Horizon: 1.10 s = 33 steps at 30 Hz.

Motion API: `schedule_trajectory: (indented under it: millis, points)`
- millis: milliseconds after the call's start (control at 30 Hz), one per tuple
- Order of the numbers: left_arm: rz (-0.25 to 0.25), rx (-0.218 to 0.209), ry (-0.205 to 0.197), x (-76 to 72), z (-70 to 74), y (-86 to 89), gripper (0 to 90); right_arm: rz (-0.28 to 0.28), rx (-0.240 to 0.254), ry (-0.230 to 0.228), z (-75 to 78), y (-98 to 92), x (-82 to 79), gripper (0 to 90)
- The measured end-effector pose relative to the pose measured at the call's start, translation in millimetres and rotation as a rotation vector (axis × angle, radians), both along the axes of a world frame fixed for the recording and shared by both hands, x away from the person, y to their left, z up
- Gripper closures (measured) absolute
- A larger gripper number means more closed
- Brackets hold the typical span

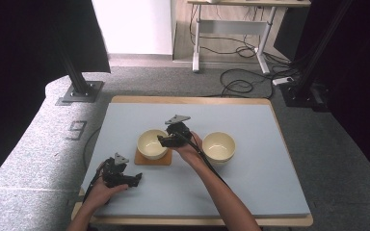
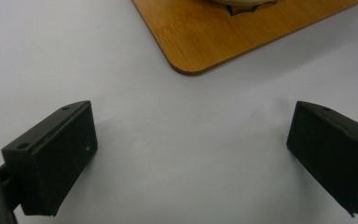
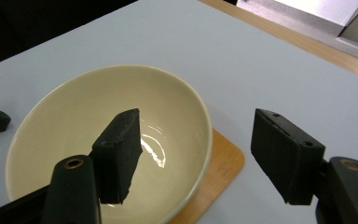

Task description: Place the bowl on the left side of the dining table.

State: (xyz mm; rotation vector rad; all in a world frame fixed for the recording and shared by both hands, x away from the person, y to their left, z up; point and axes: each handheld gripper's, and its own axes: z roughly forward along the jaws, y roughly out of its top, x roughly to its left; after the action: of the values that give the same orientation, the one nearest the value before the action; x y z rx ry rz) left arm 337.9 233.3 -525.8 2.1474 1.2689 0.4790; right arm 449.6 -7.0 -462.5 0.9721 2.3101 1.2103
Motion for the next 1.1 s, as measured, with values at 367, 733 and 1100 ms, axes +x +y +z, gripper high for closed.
schedule_trajectory:
  millis: [367, 733, 1100]
  points:
    - [0.000, -0.001, 0.002, 0.2, 0.0, 0.1, 1.8, -0.011, 0.017, -0.040, 17.7, -20.2, -16.6, 32.2]
    - [0.000, -0.001, 0.001, 0.2, -0.1, 0.1, 1.8, -0.015, 0.060, -0.083, 31.2, -57.3, -37.3, 32.1]
    - [0.000, 0.000, 0.000, 0.0, 0.0, 0.1, 1.9, -0.053, 0.101, -0.110, 34.5, -100.1, -55.1, 32.1]
